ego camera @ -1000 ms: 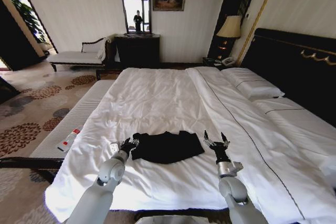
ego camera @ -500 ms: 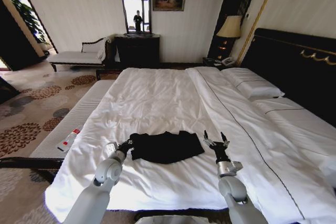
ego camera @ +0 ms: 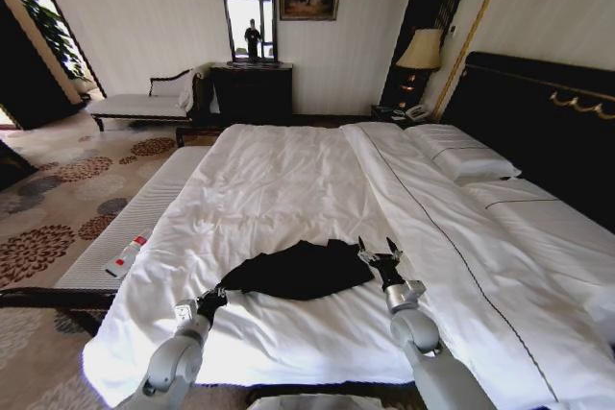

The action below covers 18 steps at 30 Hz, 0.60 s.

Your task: Fold the clothes on the bed.

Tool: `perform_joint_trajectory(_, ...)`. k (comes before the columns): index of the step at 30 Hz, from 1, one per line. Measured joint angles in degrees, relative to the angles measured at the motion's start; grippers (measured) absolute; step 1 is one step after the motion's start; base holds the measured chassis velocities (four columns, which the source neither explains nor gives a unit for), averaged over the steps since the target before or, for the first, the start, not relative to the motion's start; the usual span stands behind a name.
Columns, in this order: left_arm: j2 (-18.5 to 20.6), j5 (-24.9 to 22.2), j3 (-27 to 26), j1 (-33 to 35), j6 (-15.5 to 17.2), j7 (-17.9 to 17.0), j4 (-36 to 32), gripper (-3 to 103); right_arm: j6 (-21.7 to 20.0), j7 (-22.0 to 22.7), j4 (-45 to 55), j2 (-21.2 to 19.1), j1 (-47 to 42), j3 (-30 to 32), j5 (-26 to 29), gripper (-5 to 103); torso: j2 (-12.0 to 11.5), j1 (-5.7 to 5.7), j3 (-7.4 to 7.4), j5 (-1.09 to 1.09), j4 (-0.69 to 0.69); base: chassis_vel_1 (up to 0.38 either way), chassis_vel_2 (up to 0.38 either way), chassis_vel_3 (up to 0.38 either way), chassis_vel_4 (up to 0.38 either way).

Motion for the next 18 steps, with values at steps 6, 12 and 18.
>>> perform_joint_trajectory(6,-1.0,0.7,-1.3,0.8,-0.7,0.2,-0.4,1,-7.0,3.4,1.1,-8.1,3.2,-8.6,2.3,100,0.0,0.0,0.0,0.01,0.0,0.0,0.0,0.0,0.0)
perform_joint_trajectory(12,-1.6,1.1,-2.6,1.0,-1.4,0.3,-0.4,1,-7.8,4.2,1.2,-8.6,5.0,-13.7,3.8,100,0.0,0.0,0.0,0.01,0.02,0.0,0.0,0.0,0.0)
perform_joint_trajectory(18,-1.9,1.1,-4.0,0.9,-1.8,0.3,0.4,1,-8.5,5.6,1.0,-6.1,5.0,-17.9,4.2,100,0.0,0.0,0.0,0.01,0.01,0.0,0.0,0.0,0.0)
